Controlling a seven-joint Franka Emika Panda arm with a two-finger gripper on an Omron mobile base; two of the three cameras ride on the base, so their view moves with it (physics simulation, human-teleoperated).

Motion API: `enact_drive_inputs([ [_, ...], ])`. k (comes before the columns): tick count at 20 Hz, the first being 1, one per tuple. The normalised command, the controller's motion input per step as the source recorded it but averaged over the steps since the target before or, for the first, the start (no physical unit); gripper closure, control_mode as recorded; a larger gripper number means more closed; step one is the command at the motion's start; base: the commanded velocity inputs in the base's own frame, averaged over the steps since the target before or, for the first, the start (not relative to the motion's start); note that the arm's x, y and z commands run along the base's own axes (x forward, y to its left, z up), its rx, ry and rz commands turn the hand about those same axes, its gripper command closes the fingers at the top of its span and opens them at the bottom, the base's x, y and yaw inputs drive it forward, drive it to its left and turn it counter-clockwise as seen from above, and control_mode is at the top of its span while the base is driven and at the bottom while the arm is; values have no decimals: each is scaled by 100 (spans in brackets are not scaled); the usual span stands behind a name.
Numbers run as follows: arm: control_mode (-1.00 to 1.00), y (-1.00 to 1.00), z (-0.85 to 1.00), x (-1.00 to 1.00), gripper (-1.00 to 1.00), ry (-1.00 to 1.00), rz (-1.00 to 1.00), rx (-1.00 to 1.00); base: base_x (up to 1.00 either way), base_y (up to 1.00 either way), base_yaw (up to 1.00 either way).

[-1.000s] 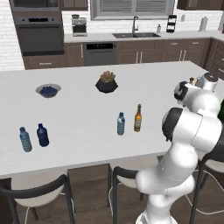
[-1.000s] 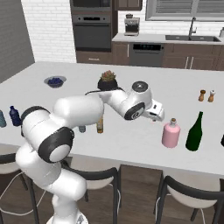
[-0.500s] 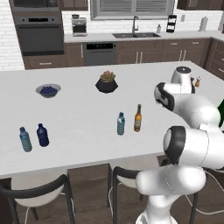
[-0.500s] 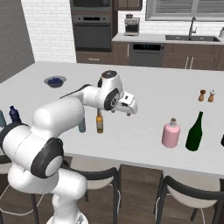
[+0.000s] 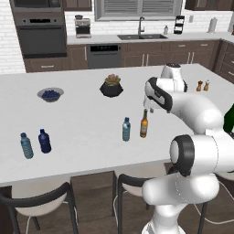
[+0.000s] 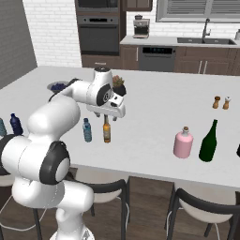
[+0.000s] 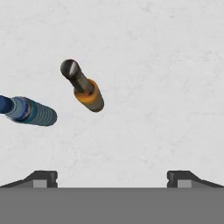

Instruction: Move the plastic bottles in the middle to the plastics group, and the glass bottles in the middle to the glass group.

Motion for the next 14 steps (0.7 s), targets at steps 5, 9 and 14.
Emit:
enact_drive_inputs([
  [5,-100,28,-7,47,-100,0,7,12,0,0,0],
  [9,-100,5,0,38,-100,-8,2,0,0,0,0],
  [14,-100,19,0,31,-100,1,0,-2,0,0,0],
])
